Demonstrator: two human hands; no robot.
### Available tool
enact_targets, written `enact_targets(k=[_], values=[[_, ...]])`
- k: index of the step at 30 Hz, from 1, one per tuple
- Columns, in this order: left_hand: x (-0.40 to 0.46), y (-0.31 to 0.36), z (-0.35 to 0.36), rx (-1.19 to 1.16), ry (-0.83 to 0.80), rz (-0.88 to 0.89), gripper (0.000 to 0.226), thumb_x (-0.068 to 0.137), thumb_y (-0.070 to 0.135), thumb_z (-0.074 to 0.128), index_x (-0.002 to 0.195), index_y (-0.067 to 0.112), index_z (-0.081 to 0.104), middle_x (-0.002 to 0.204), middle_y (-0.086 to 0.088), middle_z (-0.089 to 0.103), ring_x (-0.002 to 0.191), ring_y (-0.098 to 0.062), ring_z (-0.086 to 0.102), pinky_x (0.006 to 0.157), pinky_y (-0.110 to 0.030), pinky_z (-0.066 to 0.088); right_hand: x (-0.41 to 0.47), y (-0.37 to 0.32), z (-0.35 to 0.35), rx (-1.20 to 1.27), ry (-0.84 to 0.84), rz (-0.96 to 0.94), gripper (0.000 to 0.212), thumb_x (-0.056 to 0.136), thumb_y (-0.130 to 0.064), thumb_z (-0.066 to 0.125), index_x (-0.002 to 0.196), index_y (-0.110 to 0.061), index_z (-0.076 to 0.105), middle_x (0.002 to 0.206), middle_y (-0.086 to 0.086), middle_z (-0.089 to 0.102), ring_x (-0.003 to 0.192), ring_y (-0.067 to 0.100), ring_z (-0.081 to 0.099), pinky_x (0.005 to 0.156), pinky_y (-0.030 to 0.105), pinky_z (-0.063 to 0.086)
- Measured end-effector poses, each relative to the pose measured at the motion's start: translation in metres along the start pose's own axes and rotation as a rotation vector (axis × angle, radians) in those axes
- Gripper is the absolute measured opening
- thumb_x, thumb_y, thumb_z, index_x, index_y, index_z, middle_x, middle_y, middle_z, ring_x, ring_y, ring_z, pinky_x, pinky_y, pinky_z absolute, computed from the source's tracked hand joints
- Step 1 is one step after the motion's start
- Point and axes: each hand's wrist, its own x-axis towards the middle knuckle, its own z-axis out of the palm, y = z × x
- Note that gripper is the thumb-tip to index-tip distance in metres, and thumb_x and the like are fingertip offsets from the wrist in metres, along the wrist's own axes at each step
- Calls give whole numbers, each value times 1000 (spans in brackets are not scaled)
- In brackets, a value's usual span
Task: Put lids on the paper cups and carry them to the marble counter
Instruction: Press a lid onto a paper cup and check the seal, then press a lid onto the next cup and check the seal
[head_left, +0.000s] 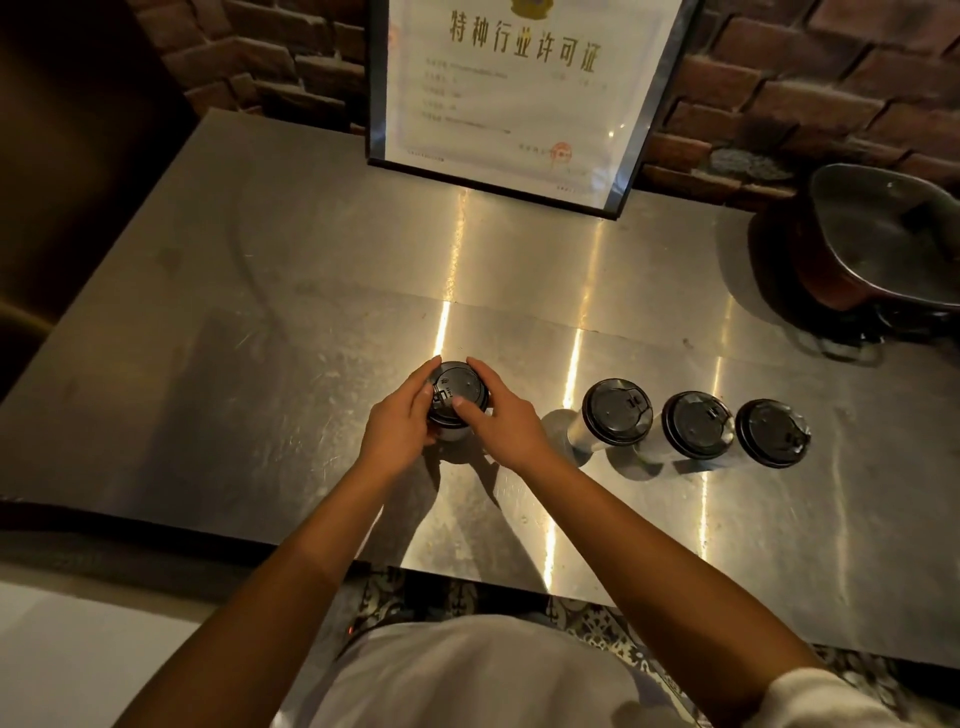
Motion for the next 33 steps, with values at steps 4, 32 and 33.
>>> enact_targets(k=[4,32,33], values=[[1,-11,-3,210,-20,85,41,109,37,39,148,48,42,135,-2,65,113,-21,65,96,-44,58,-3,1,-2,-110,-23,-20,64,103,-50,53,159,-40,24,149,3,58,129,32,61,106,47,52],[9,62,149,749,-249,497,51,105,52,36,155,44,28,150,-1,53,145,-30,36,115,-45,33,-34,96,-157,-799,287,69,49,106,-44,40,154,-37,40,151,3,57,156,35,22,124,64,3],[7,61,151,728,-253,492,49,105,50,38,153,44,31,140,-2,61,137,-29,44,108,-43,39,-34,97,-157,-789,280,63,47,106,-42,39,152,-36,43,148,2,60,156,34,24,124,64,3]])
